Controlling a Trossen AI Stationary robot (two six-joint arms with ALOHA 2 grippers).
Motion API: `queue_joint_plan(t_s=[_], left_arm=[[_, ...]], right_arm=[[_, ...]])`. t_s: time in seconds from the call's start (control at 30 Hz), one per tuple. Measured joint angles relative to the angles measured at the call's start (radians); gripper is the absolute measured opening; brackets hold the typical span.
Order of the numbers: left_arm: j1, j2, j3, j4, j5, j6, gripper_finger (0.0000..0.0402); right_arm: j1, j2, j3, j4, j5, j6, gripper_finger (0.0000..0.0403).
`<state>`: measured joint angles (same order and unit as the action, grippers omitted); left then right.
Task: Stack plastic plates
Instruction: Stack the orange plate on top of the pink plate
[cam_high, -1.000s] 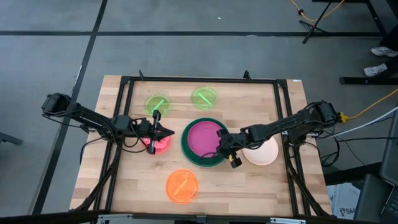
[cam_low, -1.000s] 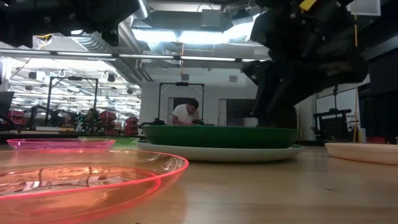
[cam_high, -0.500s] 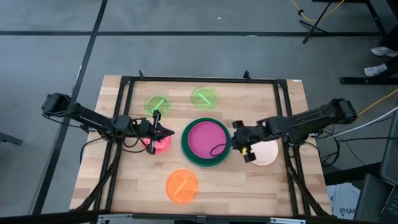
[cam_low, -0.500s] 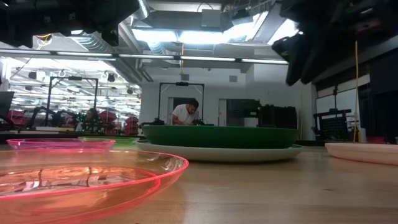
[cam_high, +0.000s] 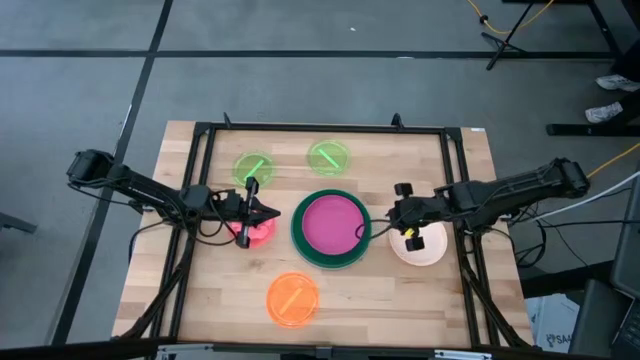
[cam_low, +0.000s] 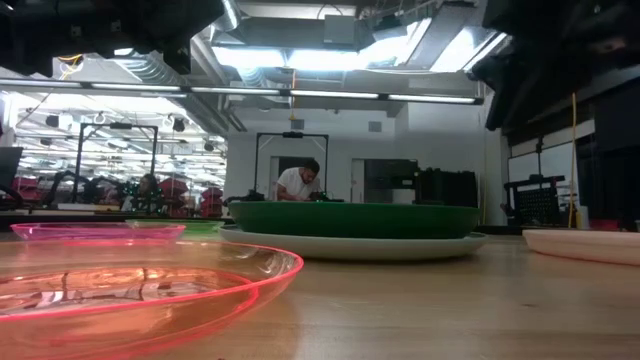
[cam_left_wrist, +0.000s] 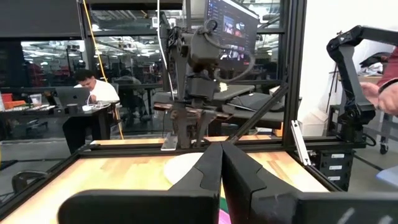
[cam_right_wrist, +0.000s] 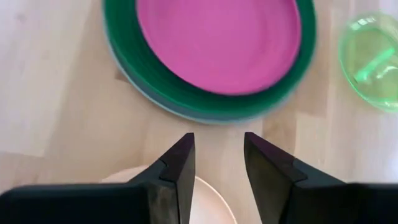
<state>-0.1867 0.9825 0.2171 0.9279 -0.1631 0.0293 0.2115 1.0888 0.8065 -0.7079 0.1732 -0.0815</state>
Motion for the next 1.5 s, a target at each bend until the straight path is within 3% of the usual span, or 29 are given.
queue_joint_plan(t_s=[0.2,0.73,0.93,1.23,1.5], left_arm=[[0.000,0.000,0.000,0.000,0.000,0.000,0.0004],[0.000,0.000,0.000,0.000,0.000,0.001,0.0004],[0.000,0.000,0.000,0.000,0.000,0.001,0.0004],[0.000,0.000,0.000,0.000,-0.003,0.001,0.0004],[0.000,0.000,0.000,0.000,-0.004,0.001,0.0004]], right_arm=[[-0.083,-0.062,-0.075,0.002,-0.017,0.018,0.0127],[-0.361,-0.084,-0.181,0.042,-0.238,-0.041,0.0127],[-0.390,-0.051,-0.181,0.041,-0.283,-0.055,0.0127],[-0.389,0.095,-0.180,0.041,-0.314,-0.078,0.0127],[-0.389,0.121,-0.180,0.040,-0.316,-0.094,0.0127]])
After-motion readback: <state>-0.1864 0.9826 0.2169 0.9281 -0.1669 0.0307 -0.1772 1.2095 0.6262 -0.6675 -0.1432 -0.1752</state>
